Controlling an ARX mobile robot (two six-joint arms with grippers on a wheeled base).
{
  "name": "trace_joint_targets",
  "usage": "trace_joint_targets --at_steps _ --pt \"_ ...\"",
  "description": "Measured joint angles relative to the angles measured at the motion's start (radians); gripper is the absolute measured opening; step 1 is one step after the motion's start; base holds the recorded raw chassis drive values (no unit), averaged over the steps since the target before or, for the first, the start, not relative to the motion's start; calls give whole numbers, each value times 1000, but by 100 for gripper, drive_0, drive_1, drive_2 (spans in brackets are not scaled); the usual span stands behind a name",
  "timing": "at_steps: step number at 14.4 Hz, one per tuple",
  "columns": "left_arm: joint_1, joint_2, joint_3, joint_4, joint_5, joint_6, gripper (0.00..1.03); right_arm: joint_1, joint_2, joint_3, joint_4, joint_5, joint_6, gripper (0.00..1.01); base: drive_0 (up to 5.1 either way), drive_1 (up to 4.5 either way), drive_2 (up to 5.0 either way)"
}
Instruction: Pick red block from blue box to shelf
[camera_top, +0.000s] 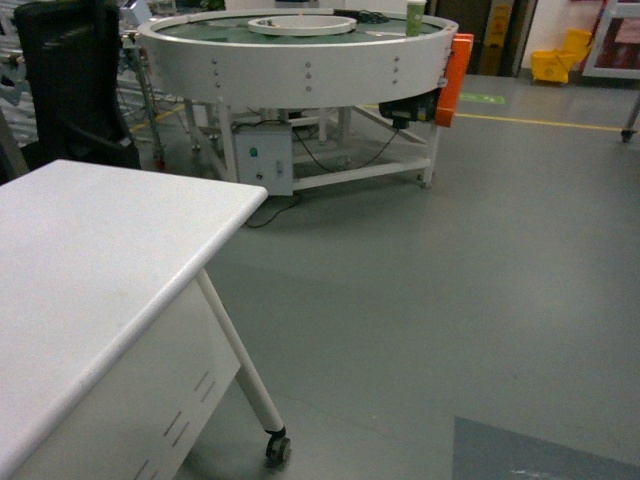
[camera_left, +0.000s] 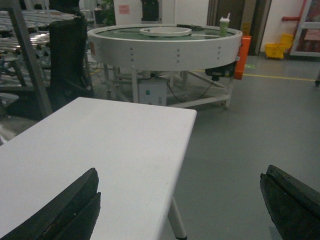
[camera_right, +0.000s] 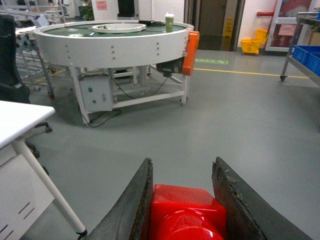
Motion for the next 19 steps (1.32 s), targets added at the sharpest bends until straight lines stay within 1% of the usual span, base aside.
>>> trace_joint_targets --at_steps 9,17,19 --pt "0 0 0 0 0 0 98 0 0 0 0 0 0 29 -158 -158 -158" --pt "0 0 0 0 0 0 98 0 0 0 0 0 0 29 -124 -124 -124" --pt "-2 0 0 0 1 0 98 0 0 0 1 1 0 29 0 0 0"
